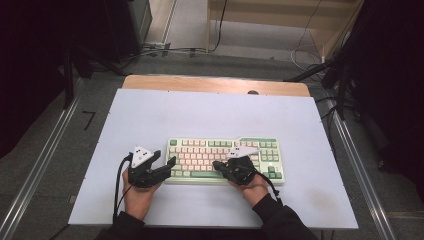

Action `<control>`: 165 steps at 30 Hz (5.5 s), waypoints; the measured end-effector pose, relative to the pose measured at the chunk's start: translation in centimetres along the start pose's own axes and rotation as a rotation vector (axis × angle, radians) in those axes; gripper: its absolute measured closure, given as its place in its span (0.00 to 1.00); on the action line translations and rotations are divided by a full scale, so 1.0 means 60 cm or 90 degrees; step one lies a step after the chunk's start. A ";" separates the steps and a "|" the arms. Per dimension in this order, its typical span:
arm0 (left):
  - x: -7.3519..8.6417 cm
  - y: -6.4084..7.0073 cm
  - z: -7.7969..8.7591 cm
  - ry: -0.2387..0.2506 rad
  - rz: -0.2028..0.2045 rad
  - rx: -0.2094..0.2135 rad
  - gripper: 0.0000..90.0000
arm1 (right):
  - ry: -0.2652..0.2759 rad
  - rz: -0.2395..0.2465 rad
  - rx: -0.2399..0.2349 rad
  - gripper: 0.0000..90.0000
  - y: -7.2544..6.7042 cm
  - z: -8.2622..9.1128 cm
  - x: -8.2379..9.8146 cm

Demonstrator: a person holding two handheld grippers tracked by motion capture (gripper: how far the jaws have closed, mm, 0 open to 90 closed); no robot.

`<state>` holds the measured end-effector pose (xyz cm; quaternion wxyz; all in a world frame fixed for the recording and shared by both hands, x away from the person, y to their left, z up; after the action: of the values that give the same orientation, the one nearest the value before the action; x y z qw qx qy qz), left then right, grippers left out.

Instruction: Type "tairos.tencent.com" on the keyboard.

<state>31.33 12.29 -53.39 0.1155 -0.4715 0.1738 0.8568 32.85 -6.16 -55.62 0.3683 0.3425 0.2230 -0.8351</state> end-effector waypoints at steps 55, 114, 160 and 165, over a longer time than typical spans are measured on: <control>0.002 0.062 -0.023 -0.030 -0.036 0.154 1.00 | 0.053 -0.057 0.062 0.36 0.044 0.034 -0.010; -0.026 0.053 -0.058 -0.009 -0.030 0.090 0.33 | 0.053 -0.099 0.106 0.35 0.080 0.069 0.020; -0.036 0.079 -0.098 -0.038 -0.041 0.128 0.86 | 0.060 -0.134 0.149 0.35 0.107 0.109 0.052; -0.054 0.073 -0.083 0.010 -0.033 0.103 0.47 | 0.059 -0.134 0.149 0.35 0.108 0.108 0.051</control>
<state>35.28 6.18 -52.30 0.1739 -0.4715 0.2311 0.8331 33.68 -15.72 -54.37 0.2254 0.3961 0.1757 -0.8726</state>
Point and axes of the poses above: each handheld gripper's, and its own axes: z roughly backward along the jaws, x roughly out of its underside, y roughly to its right, the point moved 10 cm from there along -z, roughly forward along the jaws, and after that the axes turned 2 degrees about x, right-handed, at the moved point
